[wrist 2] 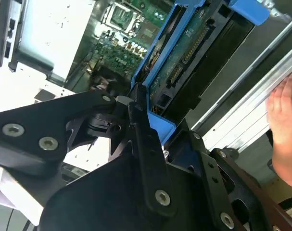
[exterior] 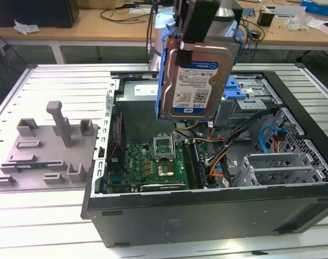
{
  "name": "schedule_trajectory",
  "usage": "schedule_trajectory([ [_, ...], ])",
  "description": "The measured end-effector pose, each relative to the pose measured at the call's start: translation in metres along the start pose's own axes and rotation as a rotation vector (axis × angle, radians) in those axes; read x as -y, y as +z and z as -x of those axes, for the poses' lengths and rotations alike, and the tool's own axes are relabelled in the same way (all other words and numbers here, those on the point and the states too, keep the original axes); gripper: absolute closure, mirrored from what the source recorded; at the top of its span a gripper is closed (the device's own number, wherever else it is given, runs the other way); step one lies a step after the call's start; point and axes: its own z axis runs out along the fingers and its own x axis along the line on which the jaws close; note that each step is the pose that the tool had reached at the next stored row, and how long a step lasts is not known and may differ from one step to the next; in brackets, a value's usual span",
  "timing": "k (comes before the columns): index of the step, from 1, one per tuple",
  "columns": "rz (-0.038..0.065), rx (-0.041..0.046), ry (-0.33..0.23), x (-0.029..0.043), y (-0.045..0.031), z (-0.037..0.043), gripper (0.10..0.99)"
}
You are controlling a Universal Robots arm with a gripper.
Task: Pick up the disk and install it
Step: 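Pick up the disk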
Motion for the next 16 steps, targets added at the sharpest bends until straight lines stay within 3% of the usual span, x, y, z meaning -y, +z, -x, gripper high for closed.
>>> schedule_trajectory([
  [5,0.0,0.0,-0.002,0.0107,-0.0006,-0.0077,0.718],
  [16,0.0,-0.0005,-0.002,0.0108,-0.0007,-0.0078,0.718],
])
